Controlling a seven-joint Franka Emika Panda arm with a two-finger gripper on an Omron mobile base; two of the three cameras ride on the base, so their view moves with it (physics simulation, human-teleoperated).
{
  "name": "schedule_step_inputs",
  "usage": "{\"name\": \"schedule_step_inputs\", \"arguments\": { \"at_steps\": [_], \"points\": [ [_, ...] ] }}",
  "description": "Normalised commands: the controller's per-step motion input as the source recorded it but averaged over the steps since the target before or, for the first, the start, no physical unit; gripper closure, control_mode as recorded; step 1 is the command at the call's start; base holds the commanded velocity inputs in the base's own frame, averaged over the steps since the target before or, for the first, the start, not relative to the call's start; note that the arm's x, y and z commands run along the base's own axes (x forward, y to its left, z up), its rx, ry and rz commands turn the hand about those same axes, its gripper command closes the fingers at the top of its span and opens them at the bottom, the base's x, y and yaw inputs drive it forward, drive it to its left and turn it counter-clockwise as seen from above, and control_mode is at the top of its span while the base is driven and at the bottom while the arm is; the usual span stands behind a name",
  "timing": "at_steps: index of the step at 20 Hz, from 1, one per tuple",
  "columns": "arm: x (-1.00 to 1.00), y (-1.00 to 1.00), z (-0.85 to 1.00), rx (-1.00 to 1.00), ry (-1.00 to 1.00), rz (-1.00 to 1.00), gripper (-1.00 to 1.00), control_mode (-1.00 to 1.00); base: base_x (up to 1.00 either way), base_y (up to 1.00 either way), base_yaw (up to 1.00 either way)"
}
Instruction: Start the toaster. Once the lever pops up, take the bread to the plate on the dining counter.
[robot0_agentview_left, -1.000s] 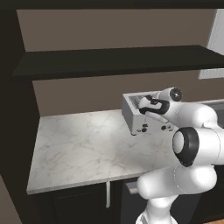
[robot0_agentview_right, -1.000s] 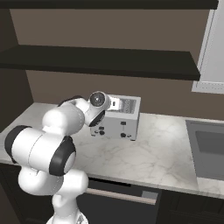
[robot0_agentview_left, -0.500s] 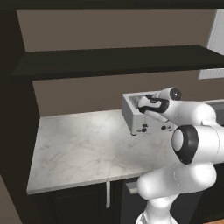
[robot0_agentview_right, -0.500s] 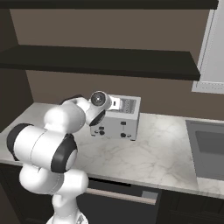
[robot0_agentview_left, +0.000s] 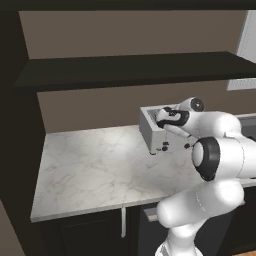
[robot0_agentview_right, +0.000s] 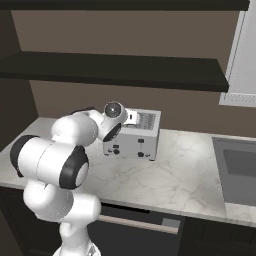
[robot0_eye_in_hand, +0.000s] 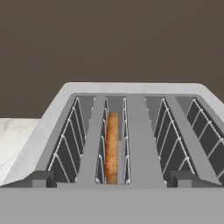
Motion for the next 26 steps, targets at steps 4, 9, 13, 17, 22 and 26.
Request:
{"name": "schedule_step_inputs", "arguments": {
  "at_steps": [4, 9, 13, 17, 22, 26],
  "points": [
    [0.01, 0.12, 0.00, 0.00, 0.10, 0.00, -1.00, -1.00, 0.00, 0.00, 0.00],
    [0.00, 0.00, 0.00, 0.00, 0.05, 0.00, -1.00, -1.00, 0.00, 0.00, 0.00],
    [0.00, 0.00, 0.00, 0.00, 0.03, 0.00, -1.00, -1.00, 0.00, 0.00, 0.00],
    [0.00, 0.00, 0.00, 0.01, 0.02, 0.00, -1.00, -1.00, 0.00, 0.00, 0.00],
    [0.00, -0.01, 0.00, 0.02, 0.00, 0.00, -1.00, -1.00, 0.00, 0.00, 0.00],
    [0.00, -0.03, 0.00, 0.03, 0.00, 0.00, -1.00, -1.00, 0.00, 0.00, 0.00]
  ]
}}
